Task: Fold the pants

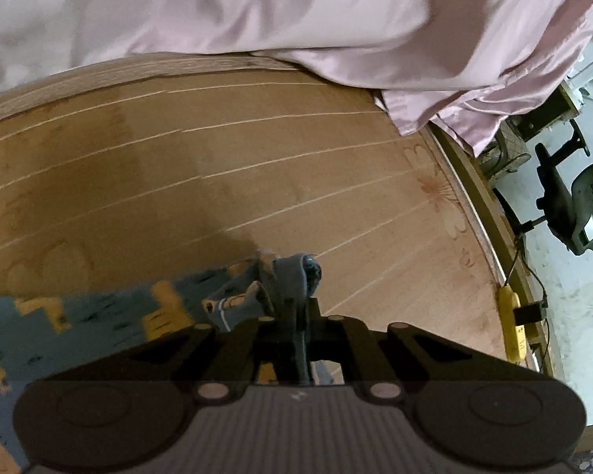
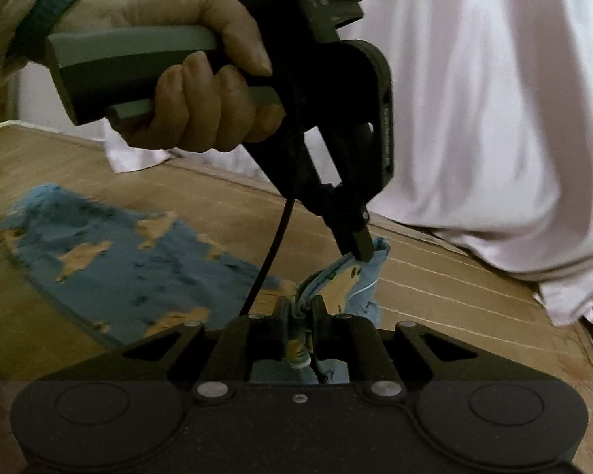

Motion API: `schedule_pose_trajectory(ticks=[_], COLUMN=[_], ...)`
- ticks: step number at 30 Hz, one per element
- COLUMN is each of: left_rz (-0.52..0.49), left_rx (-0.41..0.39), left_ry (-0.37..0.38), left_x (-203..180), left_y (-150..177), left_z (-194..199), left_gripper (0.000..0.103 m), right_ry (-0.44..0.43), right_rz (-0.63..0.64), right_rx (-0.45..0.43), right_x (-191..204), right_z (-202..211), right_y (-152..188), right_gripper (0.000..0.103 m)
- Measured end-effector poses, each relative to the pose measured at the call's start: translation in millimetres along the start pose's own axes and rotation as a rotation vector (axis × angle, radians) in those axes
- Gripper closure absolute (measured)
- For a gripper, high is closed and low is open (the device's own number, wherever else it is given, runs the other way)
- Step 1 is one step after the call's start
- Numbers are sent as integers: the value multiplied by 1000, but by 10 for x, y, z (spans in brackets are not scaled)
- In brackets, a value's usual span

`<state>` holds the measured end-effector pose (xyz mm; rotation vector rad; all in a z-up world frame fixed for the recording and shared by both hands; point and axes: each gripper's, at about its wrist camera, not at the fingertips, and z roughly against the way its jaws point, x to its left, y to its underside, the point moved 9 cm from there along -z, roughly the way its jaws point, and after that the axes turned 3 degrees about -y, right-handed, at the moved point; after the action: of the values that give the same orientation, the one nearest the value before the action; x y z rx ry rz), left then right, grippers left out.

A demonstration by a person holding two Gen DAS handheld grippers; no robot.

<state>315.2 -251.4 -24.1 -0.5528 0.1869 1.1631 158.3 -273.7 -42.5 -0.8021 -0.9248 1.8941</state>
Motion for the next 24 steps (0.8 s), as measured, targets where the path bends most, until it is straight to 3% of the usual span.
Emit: schedule_pose_trajectory(ticks=[4, 10, 12, 14, 18, 19, 24], left_rz=[9, -42, -9, 25, 76, 96, 176], left_rx=[-10, -31, -41, -46, -63, -67, -66], left_ry=[-2, -12, -7, -3, 56, 81, 184], left_x=[345, 868, 1044, 1186, 1371, 1393, 1479], left_y=[191, 495, 582, 661, 772, 783, 850], left_z=[97, 82, 78, 82, 105, 102, 36], left_gripper=[99, 96, 87, 66, 51, 44, 34], right_ry=[-60, -141, -162, -173, -186, -190, -212], right_rz=[42, 62, 38, 5, -57, -69, -133], right_rx=[27, 137, 172, 185, 192, 194, 213], right_x=[347, 708, 731, 749, 697, 689, 636], right_z=[-93, -351, -423, -434, -447, -456, -475], right_y=[-18, 142, 210, 241, 230, 231, 262], right_gripper=[92, 92, 92, 91, 91, 91, 91])
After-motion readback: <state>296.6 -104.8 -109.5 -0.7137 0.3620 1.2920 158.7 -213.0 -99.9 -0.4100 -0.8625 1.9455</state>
